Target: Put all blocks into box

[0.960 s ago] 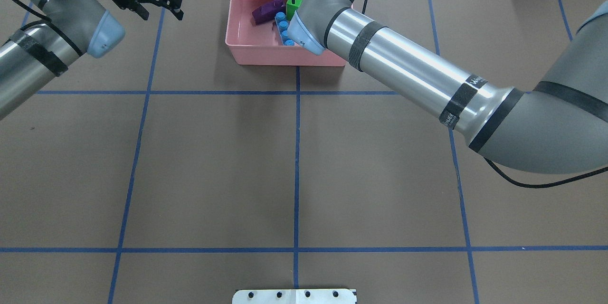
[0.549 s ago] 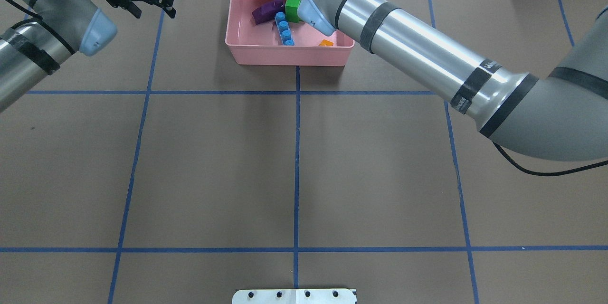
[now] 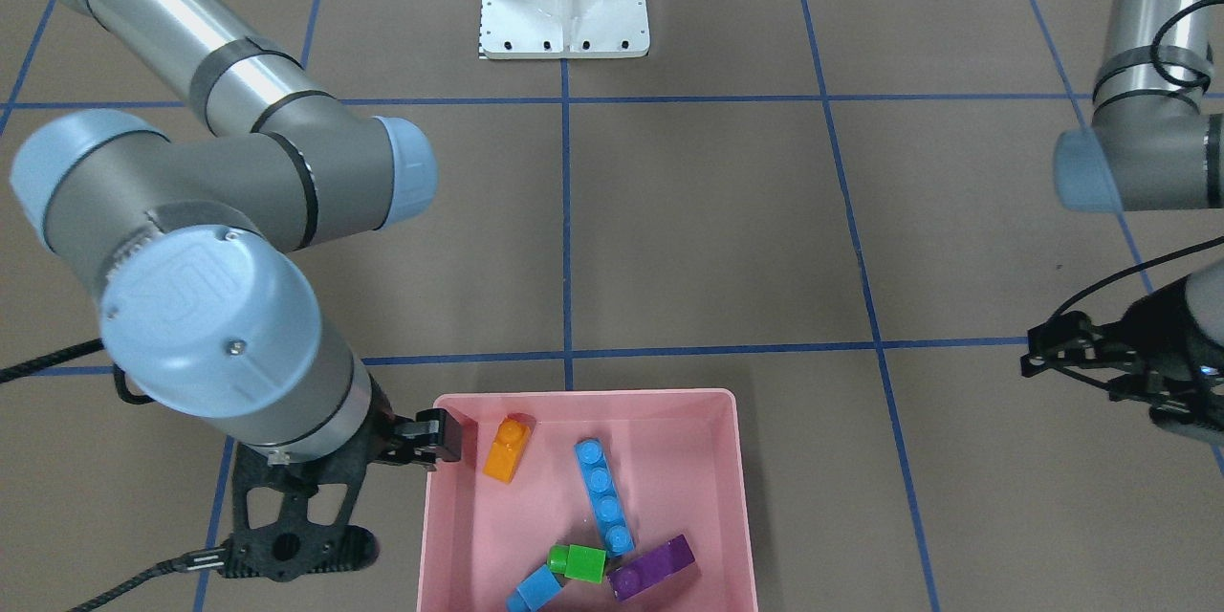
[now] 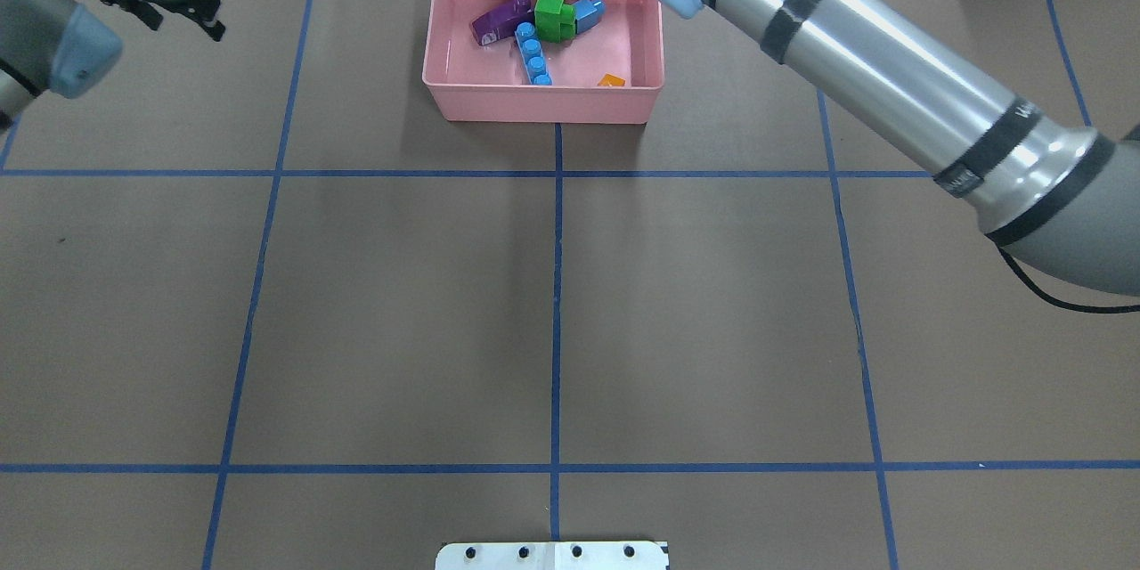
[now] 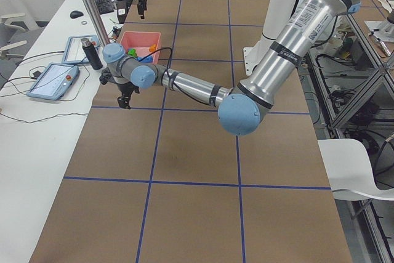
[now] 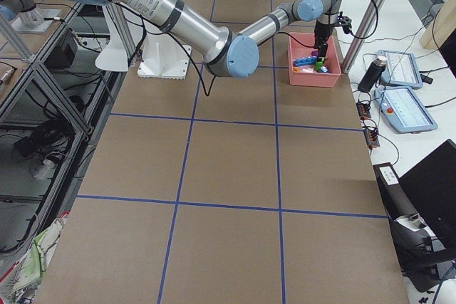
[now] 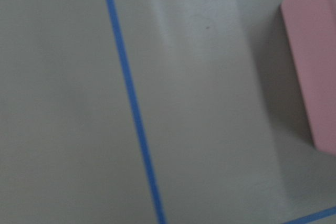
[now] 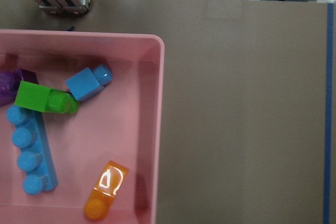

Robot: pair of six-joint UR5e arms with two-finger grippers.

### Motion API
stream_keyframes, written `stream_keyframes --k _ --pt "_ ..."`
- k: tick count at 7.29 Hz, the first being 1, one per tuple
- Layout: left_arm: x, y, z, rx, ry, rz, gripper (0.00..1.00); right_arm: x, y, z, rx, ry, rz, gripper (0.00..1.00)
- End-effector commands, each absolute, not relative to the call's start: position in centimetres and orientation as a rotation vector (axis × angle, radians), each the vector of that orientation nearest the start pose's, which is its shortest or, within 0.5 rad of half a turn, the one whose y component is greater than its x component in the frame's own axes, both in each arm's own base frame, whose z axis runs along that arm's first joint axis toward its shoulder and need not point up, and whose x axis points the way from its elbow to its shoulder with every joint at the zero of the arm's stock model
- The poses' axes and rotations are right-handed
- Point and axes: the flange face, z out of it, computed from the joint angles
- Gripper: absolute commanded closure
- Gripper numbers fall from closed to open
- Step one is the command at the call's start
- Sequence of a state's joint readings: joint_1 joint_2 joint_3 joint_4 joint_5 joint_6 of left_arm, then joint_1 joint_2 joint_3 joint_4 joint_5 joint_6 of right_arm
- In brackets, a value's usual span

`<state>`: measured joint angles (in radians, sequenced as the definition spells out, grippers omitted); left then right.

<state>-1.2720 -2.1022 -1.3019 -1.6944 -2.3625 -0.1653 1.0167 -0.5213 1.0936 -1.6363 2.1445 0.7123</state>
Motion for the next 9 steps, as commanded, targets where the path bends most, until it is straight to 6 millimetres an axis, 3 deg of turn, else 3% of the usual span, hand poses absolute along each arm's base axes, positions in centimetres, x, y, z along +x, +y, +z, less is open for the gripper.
stream_keyframes --k 1,2,3,4,5,6,7,8,9 --pt "5.3 -67.5 52.9 0.131 0.803 0.281 0.00 -29.7 -71.6 27.2 0.071 -0.738 -0.057 0.00" --pt "2.0 -66.2 54.6 0.072 0.796 0.225 0.00 -25.3 -69.4 32.6 0.076 -0.753 -0.104 0.00" --pt "0.4 -63.9 54.9 0.074 0.795 0.227 0.00 -20.5 -66.8 37.8 0.078 -0.756 -0.123 0.00" --pt "-2.5 -58.8 57.2 0.085 0.792 0.203 0.00 -15.8 -64.5 41.3 0.080 -0.775 -0.132 0.00" --pt "-3.2 -53.6 59.5 0.047 0.787 0.184 0.00 -11.9 -60.8 44.6 0.072 -0.789 -0.119 0.00" --pt "-4.4 -52.5 60.1 0.036 0.785 0.159 0.00 -7.8 -58.0 47.5 0.071 -0.777 -0.101 0.00" --pt "-5.1 -51.4 59.6 0.000 0.784 0.131 0.00 -5.1 -55.7 50.5 0.070 -0.766 -0.117 0.00" --pt "-5.2 -50.7 60.0 -0.020 0.780 0.124 0.00 -1.5 -53.2 53.0 0.070 -0.756 -0.095 0.00" --pt "-5.3 -49.6 60.8 -0.035 0.782 0.115 0.00 -0.7 -50.2 54.1 0.061 -0.751 -0.084 0.00"
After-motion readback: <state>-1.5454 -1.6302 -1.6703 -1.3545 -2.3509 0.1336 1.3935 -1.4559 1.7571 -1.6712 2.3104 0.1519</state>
